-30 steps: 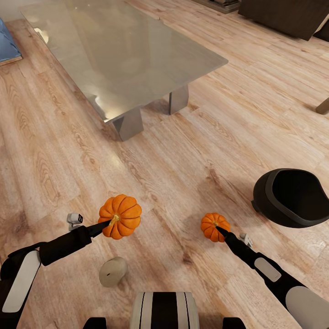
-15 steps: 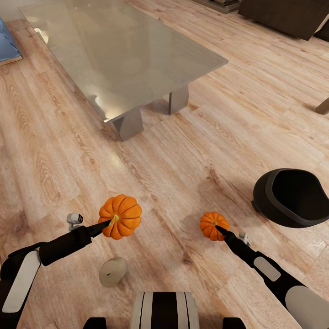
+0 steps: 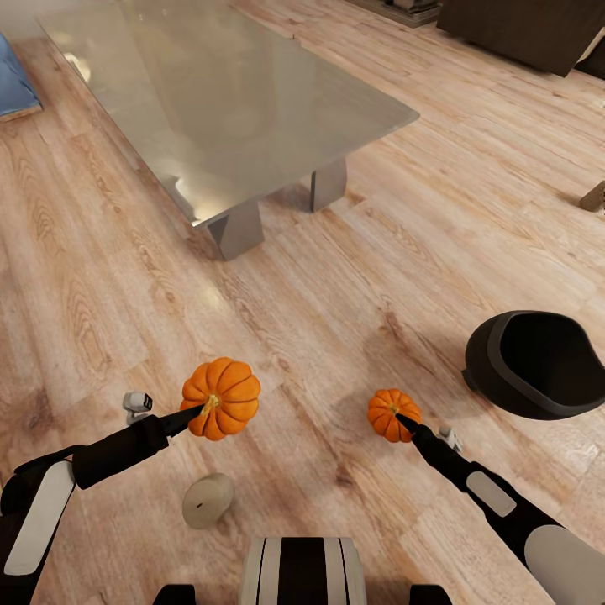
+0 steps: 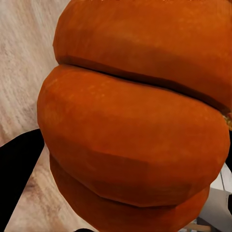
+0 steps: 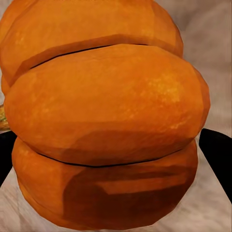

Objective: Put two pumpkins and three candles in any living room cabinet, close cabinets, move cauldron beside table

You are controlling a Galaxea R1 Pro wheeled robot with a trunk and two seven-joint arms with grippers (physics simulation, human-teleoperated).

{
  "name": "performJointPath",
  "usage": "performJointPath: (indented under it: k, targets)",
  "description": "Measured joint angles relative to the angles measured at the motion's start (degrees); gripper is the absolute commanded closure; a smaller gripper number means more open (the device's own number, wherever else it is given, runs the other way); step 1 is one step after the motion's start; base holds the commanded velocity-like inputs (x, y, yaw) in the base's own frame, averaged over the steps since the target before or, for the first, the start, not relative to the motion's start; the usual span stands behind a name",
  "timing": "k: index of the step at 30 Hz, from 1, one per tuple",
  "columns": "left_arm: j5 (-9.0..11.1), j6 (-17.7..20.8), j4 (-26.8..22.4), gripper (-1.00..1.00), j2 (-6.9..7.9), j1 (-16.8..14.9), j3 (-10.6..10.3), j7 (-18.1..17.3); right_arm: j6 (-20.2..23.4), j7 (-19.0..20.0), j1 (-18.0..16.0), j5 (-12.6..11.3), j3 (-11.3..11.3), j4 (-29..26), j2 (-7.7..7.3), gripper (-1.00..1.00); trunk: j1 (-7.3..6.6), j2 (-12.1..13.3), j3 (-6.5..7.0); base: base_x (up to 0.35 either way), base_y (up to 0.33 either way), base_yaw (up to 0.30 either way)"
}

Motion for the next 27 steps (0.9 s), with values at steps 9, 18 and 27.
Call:
performJointPath:
  k: [9,18,27]
  targets:
    - [0.1,0.1,0.0,1.0,0.0,0.0,0.0,0.0,0.6,-0.1,0.0,0.0,0.0,-1.4,0.01,1.0,-0.23,0.1,2.0,0.0,0.0,0.0]
    - [0.2,0.1,0.0,1.0,0.0,0.0,0.0,0.0,5.1,0.0,0.0,-0.1,-0.1,-2.8,-0.1,1.0,-0.46,0.2,3.99,0.0,0.0,0.0]
    - [0.1,0.1,0.0,1.0,0.0,0.0,0.0,0.0,6.7,0.7,0.0,-0.2,-0.2,-2.9,-0.52,1.0,-0.7,0.4,5.99,0.0,0.0,0.0]
